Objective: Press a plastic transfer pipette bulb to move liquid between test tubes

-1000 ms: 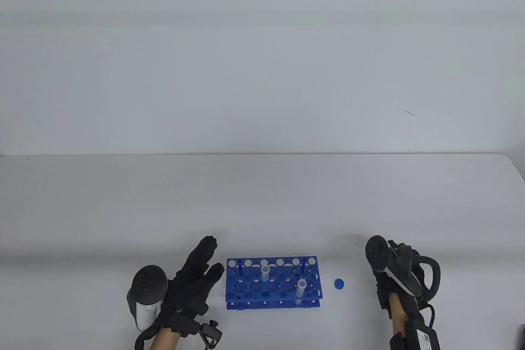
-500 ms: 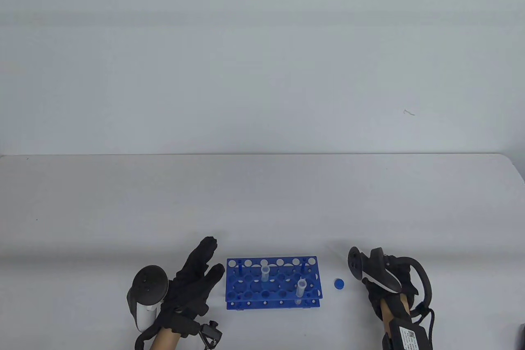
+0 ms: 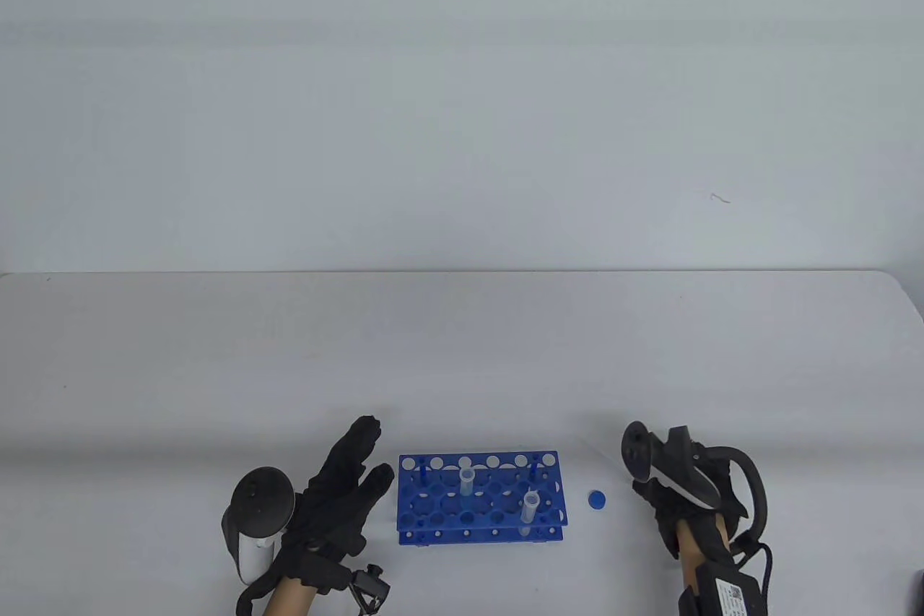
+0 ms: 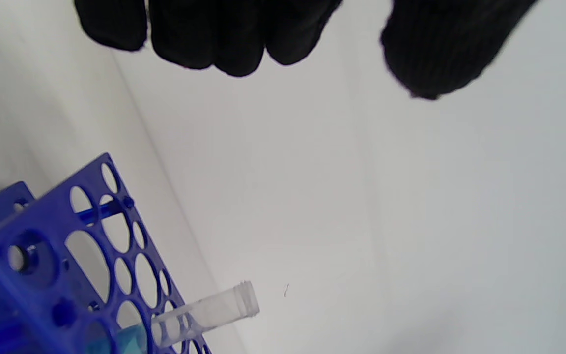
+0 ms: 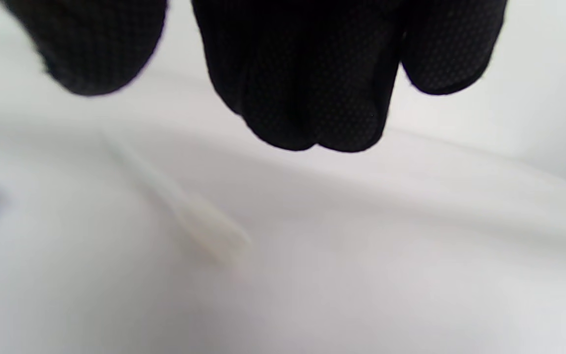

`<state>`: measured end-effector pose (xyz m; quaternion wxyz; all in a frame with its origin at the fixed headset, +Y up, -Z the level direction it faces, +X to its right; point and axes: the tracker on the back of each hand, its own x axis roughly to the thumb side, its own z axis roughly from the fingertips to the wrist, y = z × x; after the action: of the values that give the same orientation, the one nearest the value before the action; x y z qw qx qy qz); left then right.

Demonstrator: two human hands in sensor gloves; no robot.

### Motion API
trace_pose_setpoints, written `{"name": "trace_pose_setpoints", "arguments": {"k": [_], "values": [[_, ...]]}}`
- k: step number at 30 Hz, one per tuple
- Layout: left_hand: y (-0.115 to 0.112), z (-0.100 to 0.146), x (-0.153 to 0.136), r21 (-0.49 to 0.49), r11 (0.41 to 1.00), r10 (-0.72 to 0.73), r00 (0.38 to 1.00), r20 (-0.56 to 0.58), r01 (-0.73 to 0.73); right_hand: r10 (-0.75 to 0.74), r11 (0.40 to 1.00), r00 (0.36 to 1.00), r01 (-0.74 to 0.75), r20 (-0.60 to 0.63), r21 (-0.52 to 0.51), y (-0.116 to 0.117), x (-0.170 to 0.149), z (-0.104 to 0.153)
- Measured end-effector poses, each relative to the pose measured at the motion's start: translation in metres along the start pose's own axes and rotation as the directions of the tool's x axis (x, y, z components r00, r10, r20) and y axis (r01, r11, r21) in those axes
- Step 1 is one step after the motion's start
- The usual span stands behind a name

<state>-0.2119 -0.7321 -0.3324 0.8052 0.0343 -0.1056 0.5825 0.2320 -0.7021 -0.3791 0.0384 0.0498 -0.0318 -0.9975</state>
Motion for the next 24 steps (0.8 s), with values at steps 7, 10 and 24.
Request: {"name": "trace_pose_setpoints", "arguments": {"k": [7, 10, 24], "values": [[0.000, -0.001, 0.001, -0.009, 1.000, 0.000, 1.000, 0.010, 0.000, -0.584, 0.777, 0.732, 0.630, 0.352, -0.020, -0.043, 0.001, 0.043], [0.000, -0.001, 0.001, -0.016, 1.000, 0.004, 1.000, 0.019, -0.004, -0.702, 0.650, 0.572, 0.758, 0.424, 0.055, -0.033, 0.007, 0.055], [-0.003, -0.002, -0.001, -0.030, 0.999, -0.011, 1.000, 0.017, 0.012, -0.847, 0.470, 0.380, 0.861, 0.371, 0.191, -0.013, 0.022, 0.046]]}}
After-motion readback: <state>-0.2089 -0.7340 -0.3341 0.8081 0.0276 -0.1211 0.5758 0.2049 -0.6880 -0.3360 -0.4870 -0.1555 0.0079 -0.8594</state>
